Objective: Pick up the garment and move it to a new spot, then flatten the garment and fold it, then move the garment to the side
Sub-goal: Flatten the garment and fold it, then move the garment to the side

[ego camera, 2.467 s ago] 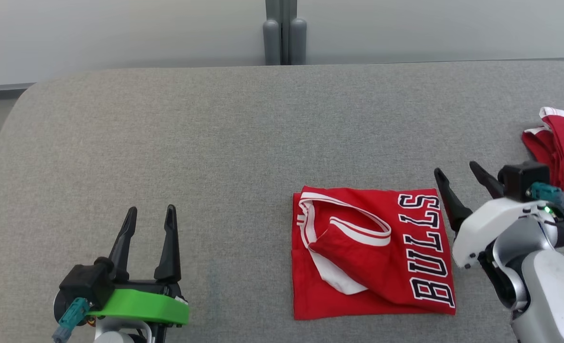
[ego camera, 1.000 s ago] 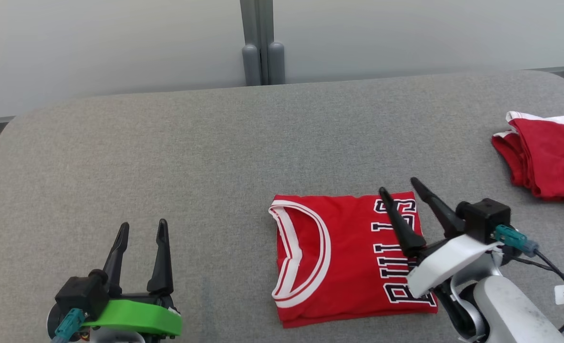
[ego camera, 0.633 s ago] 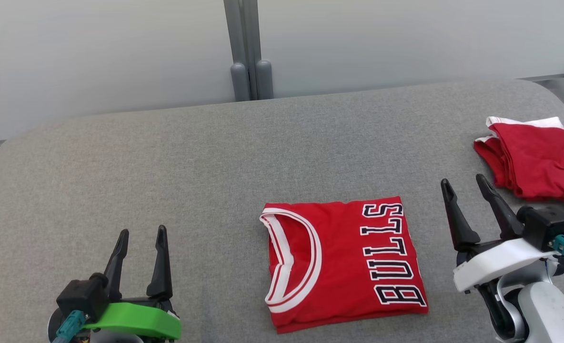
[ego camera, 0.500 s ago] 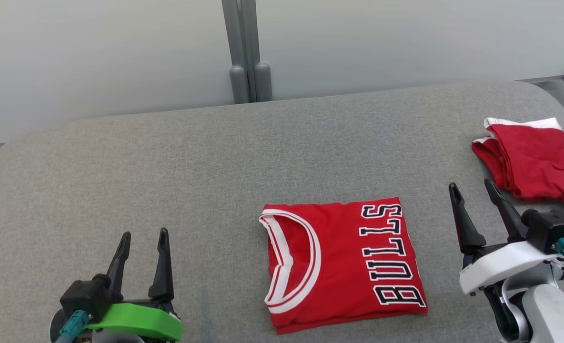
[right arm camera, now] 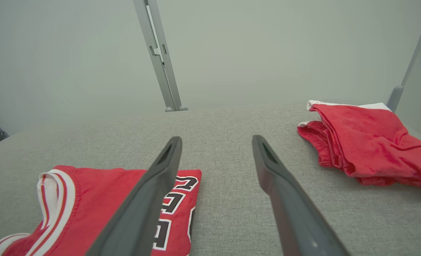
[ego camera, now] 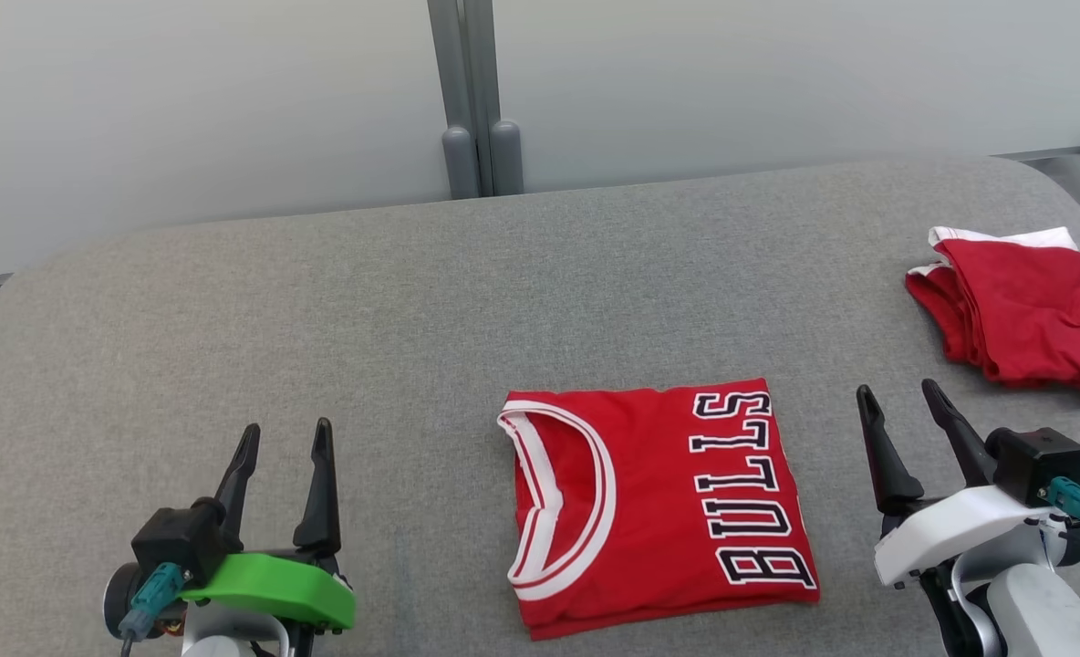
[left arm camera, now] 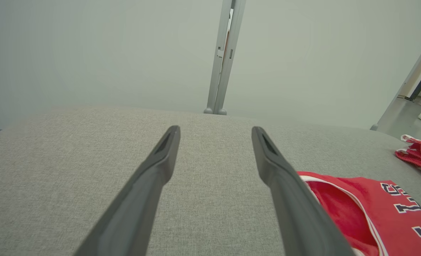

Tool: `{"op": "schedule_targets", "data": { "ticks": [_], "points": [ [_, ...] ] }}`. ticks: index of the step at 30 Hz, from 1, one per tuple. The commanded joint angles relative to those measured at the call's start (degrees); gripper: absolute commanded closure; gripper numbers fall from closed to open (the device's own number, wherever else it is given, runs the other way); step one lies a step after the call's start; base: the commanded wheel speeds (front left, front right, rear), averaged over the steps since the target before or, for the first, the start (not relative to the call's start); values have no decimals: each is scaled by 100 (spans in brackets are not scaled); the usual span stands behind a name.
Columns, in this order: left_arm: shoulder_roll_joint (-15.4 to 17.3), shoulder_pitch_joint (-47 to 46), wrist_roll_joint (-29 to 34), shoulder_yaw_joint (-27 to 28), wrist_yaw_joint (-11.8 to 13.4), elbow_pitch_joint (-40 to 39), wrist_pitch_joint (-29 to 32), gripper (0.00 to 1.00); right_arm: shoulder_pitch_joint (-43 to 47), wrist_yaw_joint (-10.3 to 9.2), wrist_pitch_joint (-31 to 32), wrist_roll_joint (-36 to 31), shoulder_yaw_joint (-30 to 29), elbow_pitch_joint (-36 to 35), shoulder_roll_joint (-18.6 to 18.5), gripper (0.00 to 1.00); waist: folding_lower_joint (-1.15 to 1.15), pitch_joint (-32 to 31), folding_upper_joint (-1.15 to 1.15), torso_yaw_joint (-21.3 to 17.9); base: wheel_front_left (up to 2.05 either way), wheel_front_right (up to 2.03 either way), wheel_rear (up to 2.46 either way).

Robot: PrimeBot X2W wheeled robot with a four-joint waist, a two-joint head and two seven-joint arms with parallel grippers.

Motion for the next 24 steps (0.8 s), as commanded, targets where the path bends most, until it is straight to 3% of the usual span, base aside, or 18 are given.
{"op": "schedule_targets", "data": {
  "ticks": [1,18,24],
  "points": [
    [15,-127,55,2,10,34,-14,0,-80,-1,-41,45,27,55,-18,0,0,2,0,-6,0,0,0],
    [15,-165,27,55,37,63,-14,0,-179,-1,-95,159,137,365,29,0,0,77,0,33,0,0,0],
    [15,-162,29,-7,54,26,-14,0,-287,-1,617,326,402,563,23,0,0,168,0,127,0,0,0]
  ]
}}
